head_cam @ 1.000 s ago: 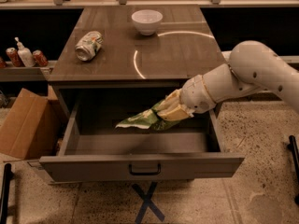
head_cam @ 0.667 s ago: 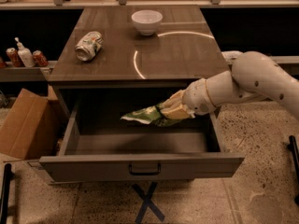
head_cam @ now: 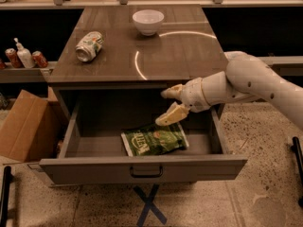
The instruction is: Place green jalapeno chip bag into top drawer
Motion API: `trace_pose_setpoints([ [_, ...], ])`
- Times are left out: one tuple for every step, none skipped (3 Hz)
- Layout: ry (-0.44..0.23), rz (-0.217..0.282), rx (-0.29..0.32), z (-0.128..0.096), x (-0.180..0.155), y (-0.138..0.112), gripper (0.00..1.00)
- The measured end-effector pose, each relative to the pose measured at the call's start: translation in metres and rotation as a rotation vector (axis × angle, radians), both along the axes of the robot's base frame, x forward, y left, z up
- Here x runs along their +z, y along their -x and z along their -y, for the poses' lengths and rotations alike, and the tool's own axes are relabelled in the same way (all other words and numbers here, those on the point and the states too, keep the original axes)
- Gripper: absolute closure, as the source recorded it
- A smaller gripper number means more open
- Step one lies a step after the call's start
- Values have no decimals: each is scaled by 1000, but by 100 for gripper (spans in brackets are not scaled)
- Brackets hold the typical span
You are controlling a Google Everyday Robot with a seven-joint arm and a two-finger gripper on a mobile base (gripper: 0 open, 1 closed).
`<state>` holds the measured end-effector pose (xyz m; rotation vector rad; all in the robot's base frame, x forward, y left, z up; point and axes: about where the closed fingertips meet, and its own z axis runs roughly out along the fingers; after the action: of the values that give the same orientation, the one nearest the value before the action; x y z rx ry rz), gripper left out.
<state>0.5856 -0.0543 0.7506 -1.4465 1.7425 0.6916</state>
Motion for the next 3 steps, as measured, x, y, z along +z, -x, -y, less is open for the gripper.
trace_pose_setpoints([
  [9,13,-5,-3,1,-7,0],
  [1,39,-11,-5,10,2,0],
  [1,39,-11,-5,9,2,0],
])
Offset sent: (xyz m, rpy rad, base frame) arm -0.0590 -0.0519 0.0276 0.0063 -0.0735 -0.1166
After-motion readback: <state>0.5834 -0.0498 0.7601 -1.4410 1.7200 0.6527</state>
